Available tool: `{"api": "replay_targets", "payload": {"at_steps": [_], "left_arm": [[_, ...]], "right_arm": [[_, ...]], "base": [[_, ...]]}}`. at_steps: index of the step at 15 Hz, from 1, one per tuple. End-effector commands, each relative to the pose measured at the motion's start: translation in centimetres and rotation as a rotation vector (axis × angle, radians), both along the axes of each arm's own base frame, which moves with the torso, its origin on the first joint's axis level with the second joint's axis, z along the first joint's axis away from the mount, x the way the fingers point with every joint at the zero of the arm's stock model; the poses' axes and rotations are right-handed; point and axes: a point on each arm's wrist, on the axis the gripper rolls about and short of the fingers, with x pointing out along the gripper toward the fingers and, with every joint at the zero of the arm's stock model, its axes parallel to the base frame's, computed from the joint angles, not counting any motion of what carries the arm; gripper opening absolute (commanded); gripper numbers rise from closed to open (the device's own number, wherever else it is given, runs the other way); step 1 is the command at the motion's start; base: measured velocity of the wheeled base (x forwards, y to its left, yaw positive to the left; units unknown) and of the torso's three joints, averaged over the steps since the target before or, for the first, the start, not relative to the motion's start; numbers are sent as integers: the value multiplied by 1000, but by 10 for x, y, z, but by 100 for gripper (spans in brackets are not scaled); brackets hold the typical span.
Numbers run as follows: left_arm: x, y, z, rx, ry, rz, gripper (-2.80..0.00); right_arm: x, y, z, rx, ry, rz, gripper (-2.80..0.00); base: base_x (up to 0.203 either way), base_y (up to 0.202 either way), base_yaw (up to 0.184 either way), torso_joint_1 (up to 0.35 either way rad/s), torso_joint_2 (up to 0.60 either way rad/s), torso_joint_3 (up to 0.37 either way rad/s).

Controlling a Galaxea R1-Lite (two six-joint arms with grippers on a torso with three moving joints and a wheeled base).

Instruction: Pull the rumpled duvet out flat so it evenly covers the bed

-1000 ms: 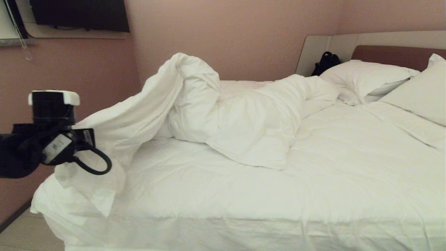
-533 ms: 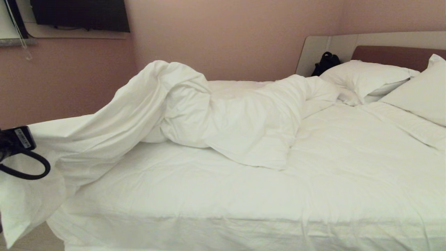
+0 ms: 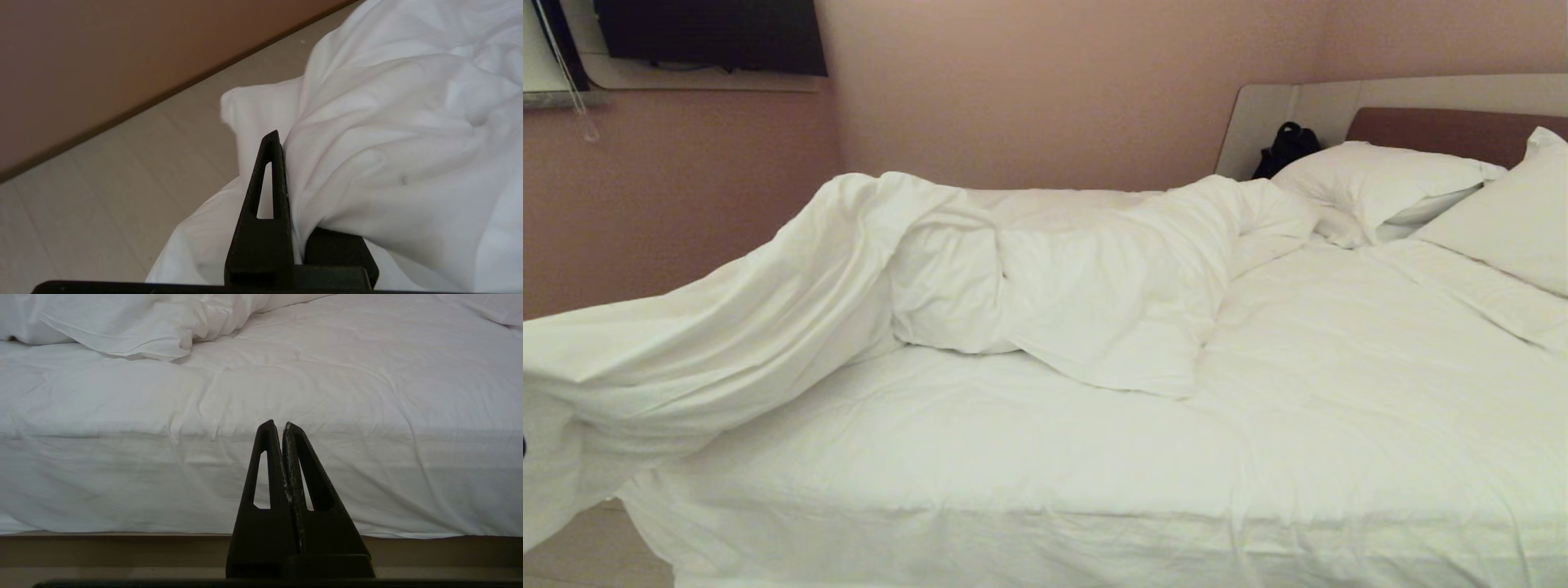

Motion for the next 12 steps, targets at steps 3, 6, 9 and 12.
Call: {"api": "replay_targets", "payload": {"at_steps": [3,6,9,12], "left_arm": [[-11,17,-16,-33,42,88,-280],[-16,33,-20,-57,53,138,-280],[-15,49,-33,-101,85,175,-280],[-19,57,-34,-117,59,154,-280]], "right_arm": [[0,0,0,0,0,0,-280],[0,0,0,0,0,0,-280],[0,0,0,0,0,0,-280],[0,0,0,0,0,0,-280]], "base": [[0,0,0,0,0,0],[0,0,0,0,0,0],[0,0,0,0,0,0],[0,0,0,0,0,0]]}}
